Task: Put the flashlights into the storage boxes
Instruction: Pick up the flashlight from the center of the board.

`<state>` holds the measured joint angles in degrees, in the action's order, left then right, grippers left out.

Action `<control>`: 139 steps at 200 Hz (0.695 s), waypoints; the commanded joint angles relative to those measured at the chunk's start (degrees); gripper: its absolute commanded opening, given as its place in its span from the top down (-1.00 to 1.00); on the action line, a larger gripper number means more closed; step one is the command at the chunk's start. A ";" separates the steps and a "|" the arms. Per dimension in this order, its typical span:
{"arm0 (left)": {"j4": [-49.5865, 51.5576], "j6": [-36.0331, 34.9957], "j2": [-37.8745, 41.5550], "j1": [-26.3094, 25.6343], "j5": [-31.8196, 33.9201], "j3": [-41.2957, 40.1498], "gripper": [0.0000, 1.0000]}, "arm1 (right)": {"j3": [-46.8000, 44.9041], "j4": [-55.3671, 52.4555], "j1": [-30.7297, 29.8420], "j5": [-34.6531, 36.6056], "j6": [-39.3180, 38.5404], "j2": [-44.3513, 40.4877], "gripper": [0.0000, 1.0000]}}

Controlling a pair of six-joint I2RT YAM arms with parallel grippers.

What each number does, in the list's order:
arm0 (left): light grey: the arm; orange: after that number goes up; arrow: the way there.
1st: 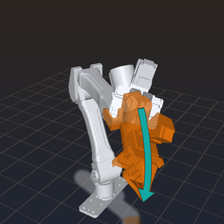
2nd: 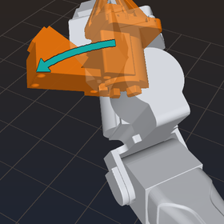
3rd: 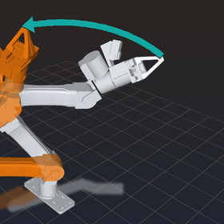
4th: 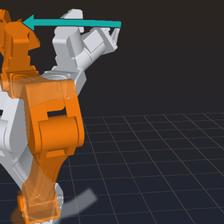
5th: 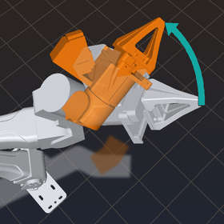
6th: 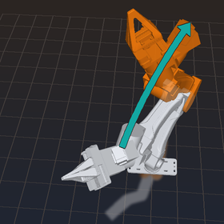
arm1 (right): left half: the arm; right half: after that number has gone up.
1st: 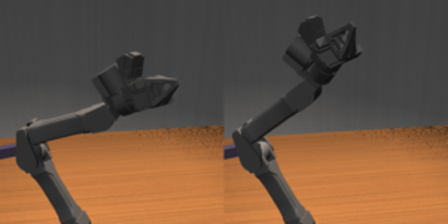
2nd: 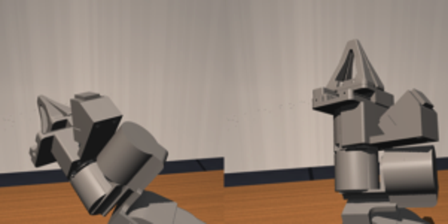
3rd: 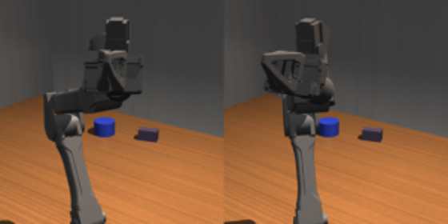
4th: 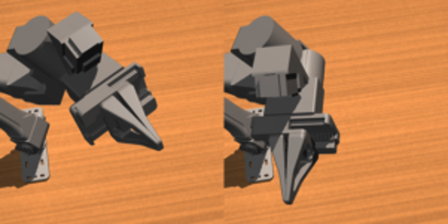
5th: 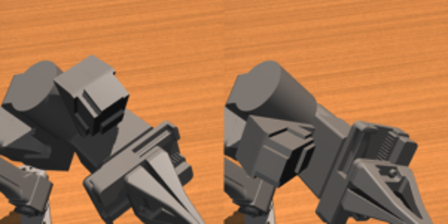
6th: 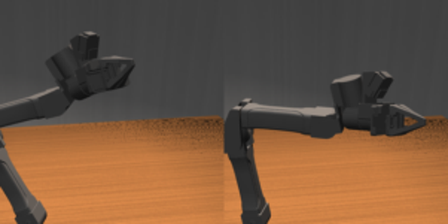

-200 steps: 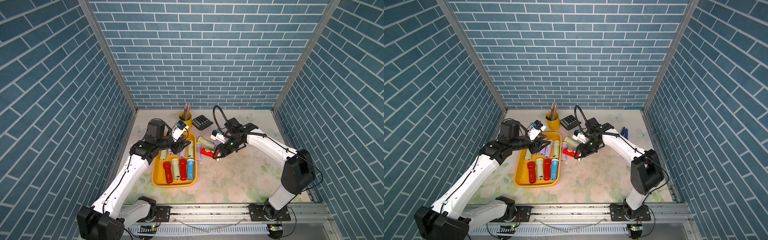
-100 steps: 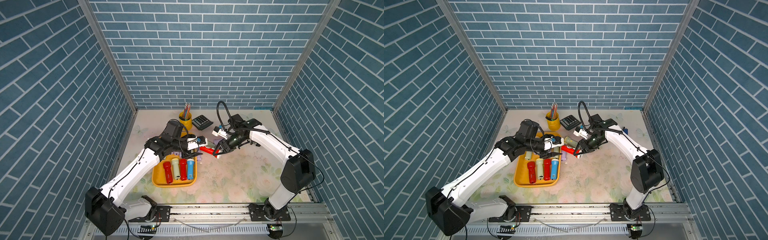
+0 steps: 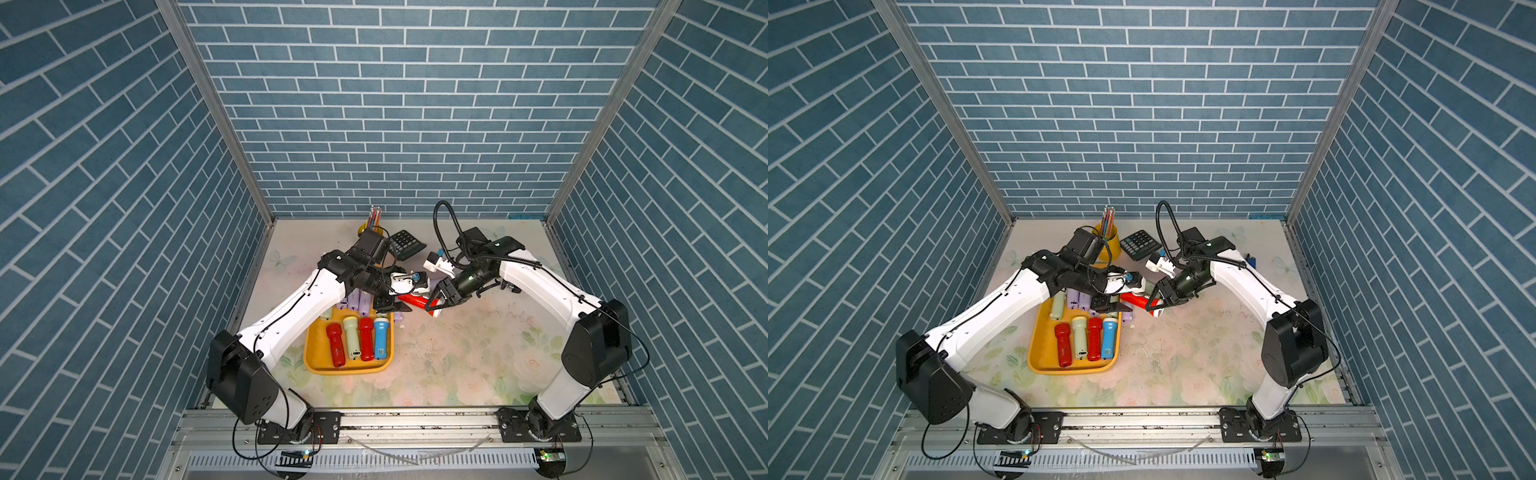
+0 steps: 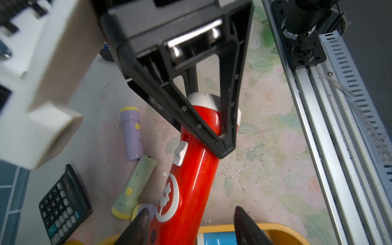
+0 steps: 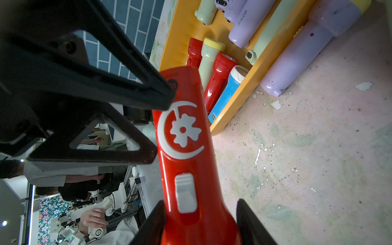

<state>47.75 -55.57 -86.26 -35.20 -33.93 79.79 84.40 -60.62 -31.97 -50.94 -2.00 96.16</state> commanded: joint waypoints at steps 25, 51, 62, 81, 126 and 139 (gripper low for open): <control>2.28 -1.64 -1.02 -2.48 1.56 1.66 -0.22 | -0.20 -1.01 0.15 -4.15 -3.89 -2.20 0.25; 2.85 -2.29 -2.58 -3.20 2.50 3.15 -0.19 | -0.47 -0.58 0.19 -4.78 -3.89 -2.68 0.25; 3.18 -2.43 -3.44 -3.38 3.01 3.75 -0.19 | -0.64 -0.55 0.07 -4.88 -3.88 -2.90 0.25; 3.41 -2.44 -4.35 -3.84 3.53 4.53 -0.13 | -0.99 -0.55 0.16 -5.45 -3.89 -3.17 0.26; 2.35 -2.70 -4.37 -4.94 5.92 4.50 0.16 | -1.54 -0.24 0.15 -6.32 -3.98 -3.61 0.27; 2.44 -2.70 -4.16 -5.06 5.93 4.38 0.22 | -1.67 -0.03 0.15 -6.28 -3.81 -3.68 0.27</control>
<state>49.69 -58.11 -90.74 -39.59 -28.97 83.35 84.14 -60.14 -31.97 -54.35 -2.24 94.56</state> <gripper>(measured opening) 0.414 0.506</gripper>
